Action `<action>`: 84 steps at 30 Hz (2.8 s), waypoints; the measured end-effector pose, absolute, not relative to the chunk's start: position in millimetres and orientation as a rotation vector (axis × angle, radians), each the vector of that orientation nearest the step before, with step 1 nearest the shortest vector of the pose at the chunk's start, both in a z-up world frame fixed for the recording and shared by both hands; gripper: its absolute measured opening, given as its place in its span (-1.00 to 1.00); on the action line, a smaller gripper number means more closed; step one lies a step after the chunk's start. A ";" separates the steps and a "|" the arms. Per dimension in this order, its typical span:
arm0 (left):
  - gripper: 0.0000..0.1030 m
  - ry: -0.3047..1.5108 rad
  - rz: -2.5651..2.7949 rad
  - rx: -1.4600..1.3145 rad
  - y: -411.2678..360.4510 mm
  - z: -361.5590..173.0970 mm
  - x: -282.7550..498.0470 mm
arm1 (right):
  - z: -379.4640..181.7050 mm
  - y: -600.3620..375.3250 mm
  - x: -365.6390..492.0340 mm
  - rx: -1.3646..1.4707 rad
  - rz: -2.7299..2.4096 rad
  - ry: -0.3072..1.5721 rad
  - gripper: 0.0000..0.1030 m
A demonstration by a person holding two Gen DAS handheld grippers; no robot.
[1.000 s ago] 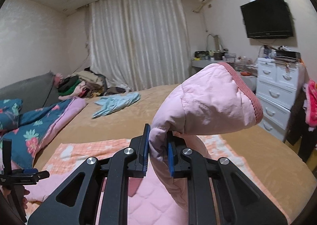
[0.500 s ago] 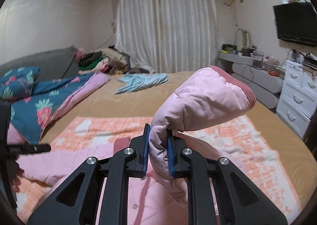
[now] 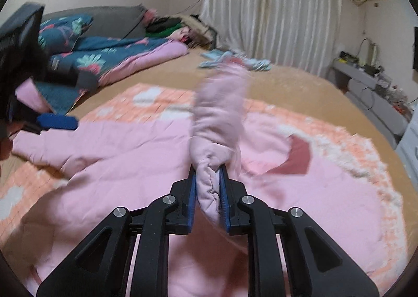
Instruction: Fold large clothes
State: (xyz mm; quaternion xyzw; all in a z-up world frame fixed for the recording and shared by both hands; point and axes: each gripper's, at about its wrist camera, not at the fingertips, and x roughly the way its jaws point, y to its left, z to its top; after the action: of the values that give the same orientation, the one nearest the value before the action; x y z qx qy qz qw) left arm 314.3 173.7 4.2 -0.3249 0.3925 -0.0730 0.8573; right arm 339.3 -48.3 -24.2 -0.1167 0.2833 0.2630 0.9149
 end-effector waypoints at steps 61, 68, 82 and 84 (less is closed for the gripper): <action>-0.64 0.982 0.016 -0.404 125.9 -65.7 317.2 | -26.4 -249.7 355.6 -0.018 0.183 0.765 0.70; -0.61 1.000 0.025 -0.396 127.0 -82.5 309.0 | -41.3 -238.6 380.2 -0.023 0.218 0.827 0.70; -0.44 1.021 0.053 -0.345 116.7 -81.9 310.1 | -106.7 -238.4 410.6 -0.049 0.146 1.028 0.72; -0.44 1.020 0.059 -0.339 116.0 -77.8 308.0 | -102.6 -240.2 407.3 -0.031 0.147 1.020 0.72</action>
State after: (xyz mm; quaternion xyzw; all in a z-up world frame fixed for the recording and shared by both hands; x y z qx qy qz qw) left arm 308.0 116.0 -77.8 -0.1614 0.4857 0.0280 0.8586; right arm 407.3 -240.2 -102.6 -0.0148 0.4879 0.0701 0.8700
